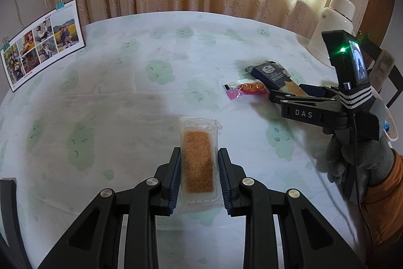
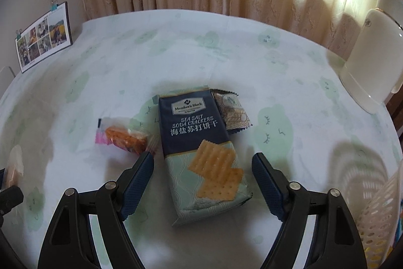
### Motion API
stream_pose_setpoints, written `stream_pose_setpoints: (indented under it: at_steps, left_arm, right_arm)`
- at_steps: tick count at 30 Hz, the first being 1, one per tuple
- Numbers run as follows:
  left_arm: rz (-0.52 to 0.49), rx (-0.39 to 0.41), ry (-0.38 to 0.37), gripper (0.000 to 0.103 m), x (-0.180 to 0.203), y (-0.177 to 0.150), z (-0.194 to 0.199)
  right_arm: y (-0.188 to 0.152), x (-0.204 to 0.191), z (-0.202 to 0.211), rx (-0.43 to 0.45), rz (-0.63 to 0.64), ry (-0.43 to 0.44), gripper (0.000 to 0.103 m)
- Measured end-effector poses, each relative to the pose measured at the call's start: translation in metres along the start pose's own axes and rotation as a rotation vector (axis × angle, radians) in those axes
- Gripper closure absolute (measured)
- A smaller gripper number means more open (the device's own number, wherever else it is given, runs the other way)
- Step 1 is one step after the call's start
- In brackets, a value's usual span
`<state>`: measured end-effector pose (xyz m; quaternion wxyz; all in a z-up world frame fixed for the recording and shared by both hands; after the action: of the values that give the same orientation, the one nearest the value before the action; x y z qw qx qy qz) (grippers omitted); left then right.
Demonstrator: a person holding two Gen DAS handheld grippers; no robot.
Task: Organize snacks
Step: 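Grasp the dark blue soda cracker box with the right gripper while the left gripper holds the wafer pack, then carry the soda cracker box into the pink basket and open the right gripper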
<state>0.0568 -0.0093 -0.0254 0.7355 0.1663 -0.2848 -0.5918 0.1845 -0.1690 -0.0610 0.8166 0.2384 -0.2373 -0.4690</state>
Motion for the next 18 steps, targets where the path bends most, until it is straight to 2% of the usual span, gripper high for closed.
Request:
stream_pose_setpoints:
  at_steps: [2,4,7,18]
  left_arm:
    - [-0.006,0.010,0.017,0.078,0.000,0.000,0.000]
    - [-0.008,0.011,0.023,0.078,-0.001,0.000,0.000]
    - [-0.005,0.011,0.030,0.078,-0.002,0.001,-0.001]
    - [-0.024,0.035,0.066,0.078,-0.002,0.002,0.000]
  right_arm:
    - [-0.001,-0.002,0.001,0.005,0.001,0.007,0.035]
    - [-0.002,-0.005,0.004,0.010,0.006,0.005,0.046]
    - [-0.005,-0.012,0.009,0.017,0.018,0.000,0.052]
    - [-0.017,-0.028,0.045,0.092,-0.027,0.035,0.052]
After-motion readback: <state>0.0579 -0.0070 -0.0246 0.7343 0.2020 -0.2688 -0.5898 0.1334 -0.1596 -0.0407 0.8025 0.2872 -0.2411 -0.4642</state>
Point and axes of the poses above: each gripper's, at about its wrist camera, not at the fingertips, and z roughly against the way its jaws point, x to its right, y to its top, the point moved 8 cm from there along -z, roughly the way its jaws point, and after that the axes turned 13 degrees about z, right-handed, at the moved point
